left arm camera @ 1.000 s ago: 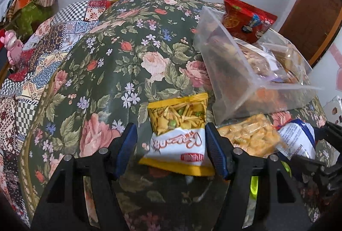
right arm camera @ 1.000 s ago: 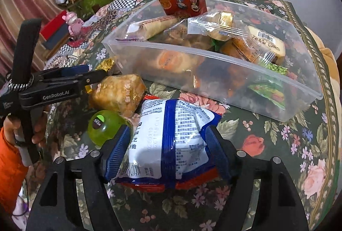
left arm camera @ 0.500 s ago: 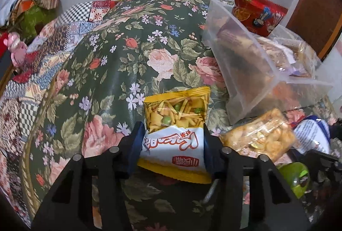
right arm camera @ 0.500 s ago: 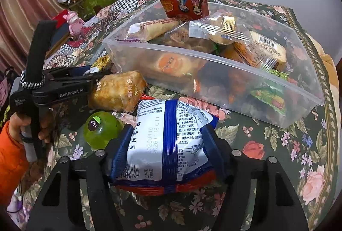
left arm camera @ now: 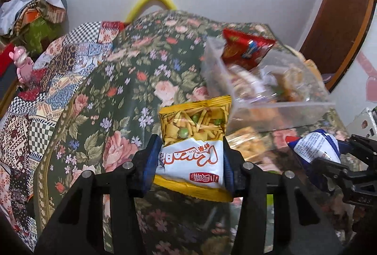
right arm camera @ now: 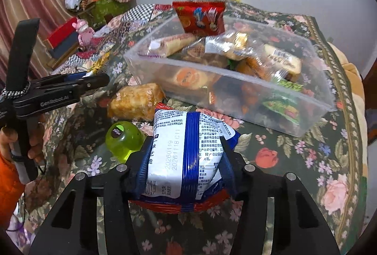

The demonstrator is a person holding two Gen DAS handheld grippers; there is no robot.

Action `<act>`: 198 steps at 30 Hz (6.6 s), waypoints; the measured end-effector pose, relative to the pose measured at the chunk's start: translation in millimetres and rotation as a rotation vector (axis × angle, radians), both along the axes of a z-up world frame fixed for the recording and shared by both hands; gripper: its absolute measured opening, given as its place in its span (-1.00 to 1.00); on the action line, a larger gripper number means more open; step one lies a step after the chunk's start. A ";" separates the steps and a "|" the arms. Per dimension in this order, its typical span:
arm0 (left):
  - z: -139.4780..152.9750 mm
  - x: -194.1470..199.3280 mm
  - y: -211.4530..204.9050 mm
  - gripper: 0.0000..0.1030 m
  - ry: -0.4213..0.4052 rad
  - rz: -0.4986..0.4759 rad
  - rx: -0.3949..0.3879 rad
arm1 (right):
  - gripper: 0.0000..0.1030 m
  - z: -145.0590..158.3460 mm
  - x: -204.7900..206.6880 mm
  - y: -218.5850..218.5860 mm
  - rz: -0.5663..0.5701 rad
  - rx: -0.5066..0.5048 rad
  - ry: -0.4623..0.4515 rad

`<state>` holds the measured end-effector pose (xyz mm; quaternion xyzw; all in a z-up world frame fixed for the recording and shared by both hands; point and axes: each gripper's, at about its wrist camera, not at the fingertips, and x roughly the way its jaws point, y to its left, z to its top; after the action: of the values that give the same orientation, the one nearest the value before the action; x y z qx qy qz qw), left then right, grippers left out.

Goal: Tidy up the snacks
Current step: 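Lower both bags into the clear box and open both tools, then grasp the green-capped bottle with the right tool while the left tool grasps the cracker pack, then place the bottle and cracker pack into the clear box and open both tools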

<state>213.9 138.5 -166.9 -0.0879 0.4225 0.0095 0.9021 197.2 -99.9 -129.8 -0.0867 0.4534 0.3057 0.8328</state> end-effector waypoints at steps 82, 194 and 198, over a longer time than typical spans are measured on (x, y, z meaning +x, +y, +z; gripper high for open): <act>46.5 8.3 -55.7 0.32 -0.040 -0.103 0.059 | 0.33 54.5 27.1 -20.9 -0.094 0.099 -0.073; 46.2 141.7 -147.8 0.05 -0.036 -0.250 -0.075 | -0.16 17.6 89.2 -82.9 -0.237 0.119 -0.016; 60.4 124.5 -142.9 0.05 -0.069 -0.240 -0.084 | -0.16 28.9 83.6 -87.9 -0.264 0.120 -0.045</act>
<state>338.4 -4.4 -106.4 -0.0746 0.3987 -0.1190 0.9063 280.7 -187.7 -100.9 0.0169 0.4228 0.2183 0.8794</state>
